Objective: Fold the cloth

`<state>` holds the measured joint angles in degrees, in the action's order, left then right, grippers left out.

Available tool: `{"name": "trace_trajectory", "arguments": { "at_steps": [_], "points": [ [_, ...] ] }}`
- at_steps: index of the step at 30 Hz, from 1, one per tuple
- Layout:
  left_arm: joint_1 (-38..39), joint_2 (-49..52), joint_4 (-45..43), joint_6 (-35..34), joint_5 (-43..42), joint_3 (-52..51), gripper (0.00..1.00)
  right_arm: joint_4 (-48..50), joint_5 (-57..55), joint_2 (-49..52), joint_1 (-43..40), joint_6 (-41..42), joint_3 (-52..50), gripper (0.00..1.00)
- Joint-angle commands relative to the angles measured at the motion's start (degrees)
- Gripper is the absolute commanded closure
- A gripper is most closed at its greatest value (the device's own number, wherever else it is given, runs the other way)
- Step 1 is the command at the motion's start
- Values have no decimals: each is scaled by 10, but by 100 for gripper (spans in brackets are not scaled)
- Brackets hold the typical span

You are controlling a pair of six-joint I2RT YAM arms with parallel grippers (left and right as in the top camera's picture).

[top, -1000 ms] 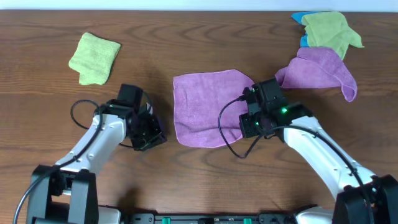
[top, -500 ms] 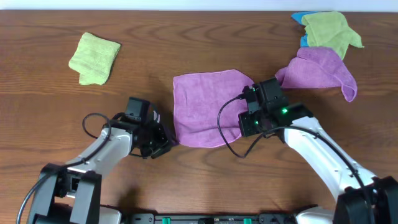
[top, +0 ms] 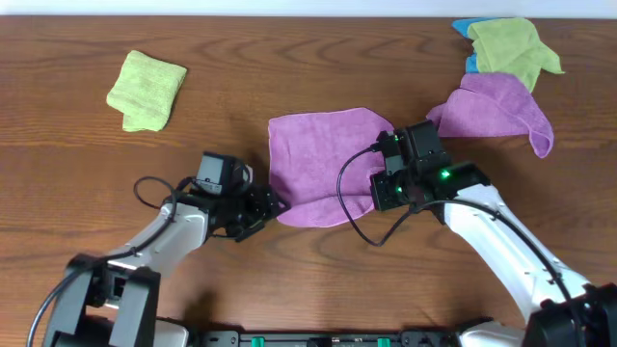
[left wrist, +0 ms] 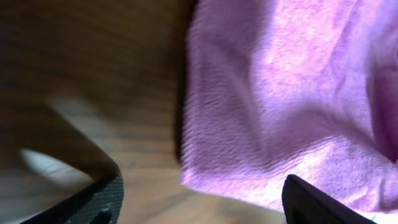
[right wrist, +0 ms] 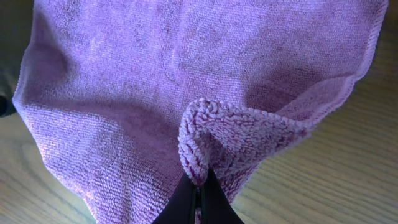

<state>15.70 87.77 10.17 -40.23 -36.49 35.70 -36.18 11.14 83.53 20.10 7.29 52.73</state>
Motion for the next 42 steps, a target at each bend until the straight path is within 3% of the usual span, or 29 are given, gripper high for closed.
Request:
{"name": "trace_trajectory", "arguments": {
  "at_steps": [1,5,9,15,18,26,36,42],
  "points": [
    [21,5,-19,-28,26,-4,17,1,12,-10,-2,10,-3,99],
    [46,15,-44,-53,45,-4,19,0,12,-12,-2,10,-3,99],
    [60,33,-67,-68,45,-4,29,0,12,-12,-2,10,-3,99],
    [68,54,-103,-80,40,-4,76,0,12,-12,-2,10,-3,99],
    [68,54,-105,-80,41,-4,94,0,11,-12,-2,10,-3,99],
    [61,52,-102,-55,-9,-3,94,0,11,-12,-2,10,-3,99],
    [14,-79,79,2,-4,-2,94,-33,7,-12,-2,11,-5,99],
    [9,-127,116,-16,-2,-2,94,-50,7,-13,-1,32,-17,98]
  ]
}}
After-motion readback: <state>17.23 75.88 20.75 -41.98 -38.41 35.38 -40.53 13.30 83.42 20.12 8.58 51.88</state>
